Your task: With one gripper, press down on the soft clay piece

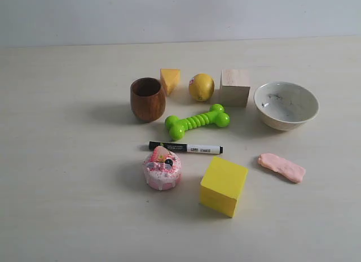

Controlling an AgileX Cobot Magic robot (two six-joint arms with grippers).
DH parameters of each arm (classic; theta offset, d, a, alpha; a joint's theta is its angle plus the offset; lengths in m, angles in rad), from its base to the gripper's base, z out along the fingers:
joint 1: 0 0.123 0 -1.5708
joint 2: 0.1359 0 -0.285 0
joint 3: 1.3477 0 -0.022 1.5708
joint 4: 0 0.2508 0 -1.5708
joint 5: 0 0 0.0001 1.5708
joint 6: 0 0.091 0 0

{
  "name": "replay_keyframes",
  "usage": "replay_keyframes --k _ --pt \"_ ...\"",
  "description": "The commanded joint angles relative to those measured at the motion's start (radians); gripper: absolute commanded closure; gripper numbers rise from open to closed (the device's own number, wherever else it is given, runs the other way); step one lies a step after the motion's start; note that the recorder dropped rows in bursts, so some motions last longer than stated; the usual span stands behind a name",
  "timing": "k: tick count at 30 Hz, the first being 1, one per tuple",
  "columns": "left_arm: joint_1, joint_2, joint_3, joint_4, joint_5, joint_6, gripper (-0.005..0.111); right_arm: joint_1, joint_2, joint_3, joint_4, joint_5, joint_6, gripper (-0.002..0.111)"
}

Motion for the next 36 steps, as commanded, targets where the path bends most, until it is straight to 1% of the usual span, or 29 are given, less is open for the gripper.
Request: replay_keyframes --k 1,24,27,33,36 --pt "-0.005 -0.007 0.0 -0.008 -0.01 -0.003 0.107 0.001 -0.007 0.005 -0.002 -0.009 0.0 0.108" --pt "-0.005 -0.007 0.0 -0.008 -0.01 -0.003 0.107 0.001 -0.007 0.005 -0.006 -0.019 0.0 0.108" --pt "-0.005 -0.007 0.0 -0.008 -0.01 -0.003 0.107 0.001 -0.007 0.005 -0.006 -0.109 0.0 0.108" --pt "-0.005 -0.007 0.0 -0.008 -0.01 -0.003 0.107 0.001 -0.007 0.005 -0.001 -0.424 0.0 0.108" --pt "-0.005 -0.007 0.0 -0.008 -0.01 -0.003 0.107 0.001 -0.007 0.005 -0.001 -0.491 0.0 0.108"
